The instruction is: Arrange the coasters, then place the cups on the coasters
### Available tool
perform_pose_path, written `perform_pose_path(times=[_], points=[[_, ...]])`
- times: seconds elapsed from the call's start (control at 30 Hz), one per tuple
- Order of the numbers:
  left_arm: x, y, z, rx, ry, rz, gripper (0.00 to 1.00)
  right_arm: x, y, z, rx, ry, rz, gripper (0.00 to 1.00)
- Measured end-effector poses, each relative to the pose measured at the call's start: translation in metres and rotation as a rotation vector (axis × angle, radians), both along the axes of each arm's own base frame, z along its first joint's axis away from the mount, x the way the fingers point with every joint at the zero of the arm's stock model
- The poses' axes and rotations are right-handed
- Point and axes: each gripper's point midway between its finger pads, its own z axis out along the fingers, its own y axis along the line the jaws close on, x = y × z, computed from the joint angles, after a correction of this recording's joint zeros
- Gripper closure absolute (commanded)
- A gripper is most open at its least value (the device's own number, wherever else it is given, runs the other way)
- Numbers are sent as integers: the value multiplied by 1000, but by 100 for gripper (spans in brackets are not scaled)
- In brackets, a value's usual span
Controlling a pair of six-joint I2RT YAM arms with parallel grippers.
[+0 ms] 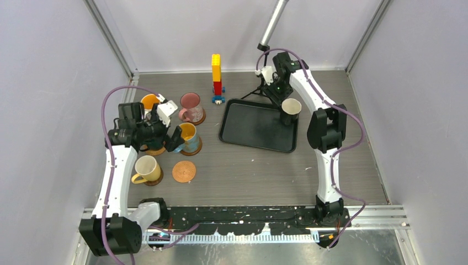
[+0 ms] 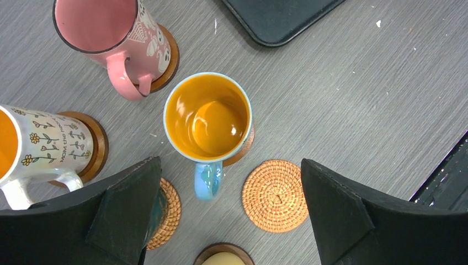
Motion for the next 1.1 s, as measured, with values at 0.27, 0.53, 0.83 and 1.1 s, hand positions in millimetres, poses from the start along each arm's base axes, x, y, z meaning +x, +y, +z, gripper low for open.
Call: perform_pose_path(times=[0.27,0.53,0.83,1.1], points=[[1,0,2,-2,-3,-2,0,-5,-1,-5,-22,18,43,62],[5,-1,5,-6,-7,-7,0,-18,1,-19,-63,62,118,67],[7,-3,15,-25,-22,-5,0,-29,13,-23,-78,83,211,77],[8,-5,17,-48,-2,9,0,-58,57,-22,-38,112,364,78]])
